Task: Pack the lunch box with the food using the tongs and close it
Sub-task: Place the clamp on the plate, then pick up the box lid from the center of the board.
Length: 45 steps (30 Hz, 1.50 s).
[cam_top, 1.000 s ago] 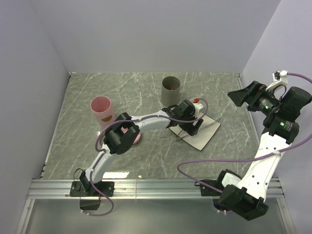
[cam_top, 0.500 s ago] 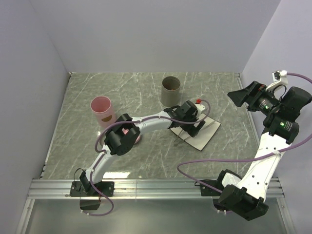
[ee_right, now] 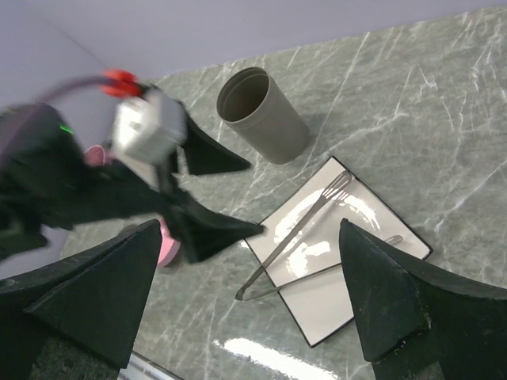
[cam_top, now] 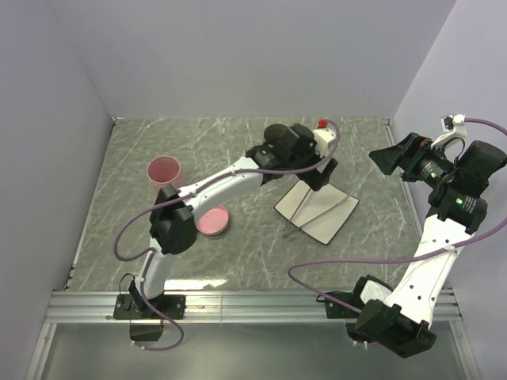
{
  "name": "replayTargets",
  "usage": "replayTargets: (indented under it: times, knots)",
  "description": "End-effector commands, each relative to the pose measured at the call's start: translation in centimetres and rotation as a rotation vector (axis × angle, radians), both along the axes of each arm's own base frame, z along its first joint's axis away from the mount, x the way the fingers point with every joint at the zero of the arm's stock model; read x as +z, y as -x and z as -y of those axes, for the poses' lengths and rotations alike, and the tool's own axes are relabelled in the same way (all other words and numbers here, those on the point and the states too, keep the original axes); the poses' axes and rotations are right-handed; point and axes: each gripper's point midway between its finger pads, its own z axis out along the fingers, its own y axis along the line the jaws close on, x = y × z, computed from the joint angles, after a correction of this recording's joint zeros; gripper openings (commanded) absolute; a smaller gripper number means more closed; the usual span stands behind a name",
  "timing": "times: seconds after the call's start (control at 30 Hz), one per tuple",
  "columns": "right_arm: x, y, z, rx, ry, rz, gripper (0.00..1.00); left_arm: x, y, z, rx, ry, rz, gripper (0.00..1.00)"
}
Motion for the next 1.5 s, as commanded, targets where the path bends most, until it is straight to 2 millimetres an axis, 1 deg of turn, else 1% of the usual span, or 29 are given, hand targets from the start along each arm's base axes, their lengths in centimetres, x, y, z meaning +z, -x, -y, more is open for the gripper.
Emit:
replayTargets:
  times: [0.0,0.03,0.07,0.1,0.13,0.17,0.2,0.23,0.27,0.33,0.37,0.43,0.47,0.5,0.57,0.6,0.67,0.77,0.83,0.87,0.97,1.07,1.2,1.27,1.3,1.33,1.37,1.4,1.47]
  knots:
    - [1.8,0.3,-0.2,0.025,0.042,0.049,1.0,6.4,0.7,-3.5,-0.045,0.061,0.049,0.99]
    - [1.9,0.3,-0.3,0.034,0.046,0.052,1.0,6.9,0.7,-4.3,-0.049,0.064,0.048,0.99]
    - [1.8,0.4,-0.4,0.046,0.04,0.047,1.0,6.1,1.0,-5.5,-0.05,0.041,0.026,0.99]
    - [1.8,0.4,-0.5,0.053,0.039,0.046,1.0,6.5,0.3,-7.0,-0.032,0.046,0.018,0.99]
    - [1.7,0.3,-0.5,0.062,0.043,0.047,1.0,8.5,1.0,-8.2,-0.048,0.081,0.024,0.99]
    - [1.6,0.3,-0.7,0.073,0.033,0.041,1.0,7.8,1.2,-9.6,-0.066,0.042,0.041,0.99]
    - [1.5,0.3,-0.8,0.081,0.039,0.043,1.0,9.8,1.1,-11.5,-0.048,0.059,0.078,0.99]
    - [1.3,0.2,-0.9,0.085,0.04,0.04,1.0,10.1,1.5,-12.5,-0.06,0.054,0.087,1.0]
    - [1.0,0.1,-1.0,0.092,0.039,0.03,1.0,9.4,1.8,-13.5,-0.076,0.023,0.096,0.99]
    - [0.6,-0.1,-1.7,0.115,0.06,0.024,1.0,10.2,2.5,-16.2,-0.07,0.005,0.103,1.0]
    - [0.4,-0.2,-2.0,0.124,0.065,0.016,1.0,9.6,3.3,-16.8,-0.106,-0.012,0.093,1.0]
    - [0.1,-0.5,-3.3,0.16,0.102,0.01,1.0,9.5,4.2,-19.3,-0.101,-0.035,0.08,0.99]
    - [-0.2,-0.6,-4.0,0.179,0.112,0.003,1.0,8.1,4.9,-20.3,-0.117,-0.059,0.057,0.99]
    - [-0.3,-0.5,-5.3,0.224,0.124,0.0,1.0,8.9,5.2,-21.9,-0.096,-0.051,0.076,1.0]
    - [-1.1,-0.8,-6.2,0.258,0.187,-0.002,1.0,7.7,6.2,-23.4,-0.099,-0.052,0.045,0.99]
    - [-1.3,-0.9,-6.7,0.283,0.226,0.007,1.0,8.5,6.1,-25.0,-0.068,-0.035,0.057,0.99]
    - [-2.4,-0.9,-8.7,0.354,0.283,-0.01,1.0,8.4,6.7,-26.3,-0.049,-0.023,0.031,0.99]
    - [-3.9,-0.3,-12.2,0.505,0.358,0.006,1.0,9.9,7.8,-27.9,-0.031,0.015,0.03,0.99]
    - [-5.1,-0.1,-13.7,0.576,0.42,0.019,1.0,10.9,8.5,-28.6,-0.029,0.04,0.034,0.99]
    - [-6.2,0.4,-15.6,0.649,0.455,0.005,1.0,11.1,8.7,-29.0,-0.018,0.048,0.027,0.99]
    - [-8.0,1.6,-19.1,0.818,0.545,0.017,1.0,11.8,8.9,-30.7,0.029,0.083,0.008,0.99]
    - [-9.8,1.8,-21.7,0.92,0.633,0.009,1.0,12.8,8.9,-32.3,0.08,0.139,0.0,0.99]
    - [-12.3,3.2,-27.2,1.076,0.816,0.051,0.99,14.5,8.0,-35.1,0.183,0.231,-0.015,0.99]
    - [-13.7,3.3,-29.6,1.144,0.878,0.056,0.97,15.1,8.0,-35.5,0.191,0.279,-0.043,0.99]
    - [-13.6,3.4,-30.9,1.168,0.903,0.09,0.97,15.2,7.5,-36.5,0.227,0.298,-0.05,0.99]
    - [-15.0,4.2,-32.6,1.221,0.943,0.09,0.96,15.7,7.1,-36.9,0.247,0.331,-0.058,0.99]
    - [-15.4,4.4,-33.5,1.242,0.959,0.105,0.95,15.9,7.3,-36.9,0.244,0.376,-0.089,0.99]
    - [-15.5,4.7,-34.6,1.275,0.977,0.137,0.93,15.9,6.6,-38.2,0.289,0.411,-0.099,0.99]
    - [-17.3,5.8,-36.6,1.352,1.01,0.147,0.9,15.8,6.1,-39.0,0.315,0.476,-0.134,0.99]
